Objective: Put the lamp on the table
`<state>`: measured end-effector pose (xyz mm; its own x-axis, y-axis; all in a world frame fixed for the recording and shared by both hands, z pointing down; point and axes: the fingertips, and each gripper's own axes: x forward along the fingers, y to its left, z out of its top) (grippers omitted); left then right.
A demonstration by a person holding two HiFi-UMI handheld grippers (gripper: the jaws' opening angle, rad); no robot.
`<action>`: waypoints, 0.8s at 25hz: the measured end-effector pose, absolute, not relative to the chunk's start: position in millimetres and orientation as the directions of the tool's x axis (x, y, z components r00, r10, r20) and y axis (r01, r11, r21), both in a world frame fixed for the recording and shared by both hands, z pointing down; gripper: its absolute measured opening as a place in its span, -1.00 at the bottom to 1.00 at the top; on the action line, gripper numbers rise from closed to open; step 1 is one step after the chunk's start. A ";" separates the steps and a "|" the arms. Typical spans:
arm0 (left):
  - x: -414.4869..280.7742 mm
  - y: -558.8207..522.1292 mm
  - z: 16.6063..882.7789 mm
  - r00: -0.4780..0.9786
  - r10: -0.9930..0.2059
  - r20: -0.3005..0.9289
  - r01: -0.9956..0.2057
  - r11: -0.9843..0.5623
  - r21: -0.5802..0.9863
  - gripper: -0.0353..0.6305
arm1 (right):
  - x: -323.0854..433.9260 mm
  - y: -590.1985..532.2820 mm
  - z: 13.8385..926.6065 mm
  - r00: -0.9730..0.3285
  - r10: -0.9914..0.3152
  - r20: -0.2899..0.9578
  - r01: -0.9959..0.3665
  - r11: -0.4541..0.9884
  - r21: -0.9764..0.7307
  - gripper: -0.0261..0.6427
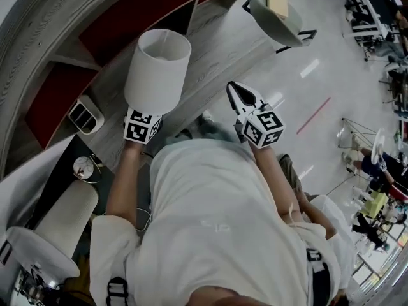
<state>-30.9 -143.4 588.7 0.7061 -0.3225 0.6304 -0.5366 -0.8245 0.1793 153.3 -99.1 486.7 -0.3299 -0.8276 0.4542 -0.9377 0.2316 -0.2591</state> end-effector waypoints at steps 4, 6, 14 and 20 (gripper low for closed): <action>-20.0 -146.0 597.0 0.731 -0.277 0.623 -0.475 -0.862 0.175 -0.58 | 160.9 -91.3 487.3 -0.292 -0.836 0.465 -0.949 0.193 -0.249 -0.82; -15.2 -146.4 601.0 0.736 -0.258 0.625 -0.452 -0.876 0.170 -0.58 | 165.4 -86.7 487.1 -0.274 -0.839 0.471 -0.954 0.174 -0.244 -0.82; -2.0 -152.5 616.8 0.757 -0.217 0.616 -0.396 -0.903 0.169 -0.58 | 177.1 -74.8 489.6 -0.216 -0.846 0.488 -0.967 0.115 -0.228 -0.82; 4.5 -156.1 622.3 0.771 -0.210 0.602 -0.361 -0.922 0.141 -0.58 | 184.7 -68.8 487.2 -0.190 -0.848 0.494 -0.972 0.092 -0.217 -0.82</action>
<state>4.5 -156.1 622.3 0.7707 -0.2100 0.6016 -0.3610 -0.9219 0.1406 184.7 -68.8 487.2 -0.1903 -0.8481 0.4945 -0.9719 0.0919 -0.2166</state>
